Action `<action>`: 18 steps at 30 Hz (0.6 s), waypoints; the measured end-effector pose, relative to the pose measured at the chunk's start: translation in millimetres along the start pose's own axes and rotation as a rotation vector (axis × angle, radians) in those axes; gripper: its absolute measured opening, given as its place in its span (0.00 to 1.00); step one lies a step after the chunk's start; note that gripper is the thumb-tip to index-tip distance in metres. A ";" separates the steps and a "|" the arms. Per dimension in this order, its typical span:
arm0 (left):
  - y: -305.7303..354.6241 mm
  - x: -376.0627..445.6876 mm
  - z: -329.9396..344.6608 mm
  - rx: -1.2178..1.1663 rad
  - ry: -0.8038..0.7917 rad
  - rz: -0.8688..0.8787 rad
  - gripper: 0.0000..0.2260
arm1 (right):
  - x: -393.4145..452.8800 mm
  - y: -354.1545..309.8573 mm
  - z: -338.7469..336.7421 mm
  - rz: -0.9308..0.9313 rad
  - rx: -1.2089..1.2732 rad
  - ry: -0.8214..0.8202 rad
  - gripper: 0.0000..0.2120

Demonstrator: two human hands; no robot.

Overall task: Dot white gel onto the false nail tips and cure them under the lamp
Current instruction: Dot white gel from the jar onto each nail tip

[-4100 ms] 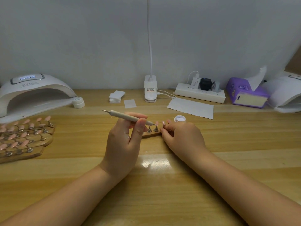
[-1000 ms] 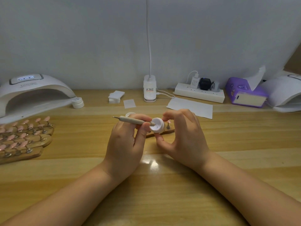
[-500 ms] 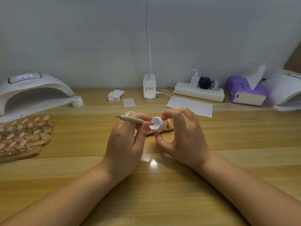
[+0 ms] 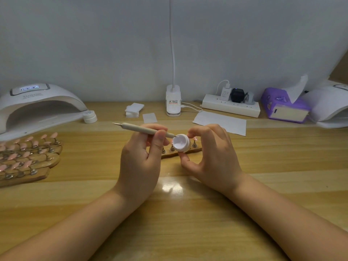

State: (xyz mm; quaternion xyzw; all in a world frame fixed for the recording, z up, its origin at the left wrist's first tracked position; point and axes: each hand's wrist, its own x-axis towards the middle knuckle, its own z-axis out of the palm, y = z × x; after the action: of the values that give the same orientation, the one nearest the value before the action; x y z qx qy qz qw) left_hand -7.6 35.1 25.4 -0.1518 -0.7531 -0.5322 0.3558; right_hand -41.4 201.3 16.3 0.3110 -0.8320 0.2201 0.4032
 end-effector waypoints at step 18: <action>0.0 8.4 -2.6 -0.250 0.084 -0.404 0.14 | 0.8 0.2 -0.8 -0.001 0.024 0.003 0.26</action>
State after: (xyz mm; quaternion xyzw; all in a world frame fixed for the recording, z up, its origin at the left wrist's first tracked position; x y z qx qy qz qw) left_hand -12.6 31.5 31.8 -0.0184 -0.6812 -0.6874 0.2515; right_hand -41.5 201.6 17.4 0.3160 -0.8286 0.2301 0.4007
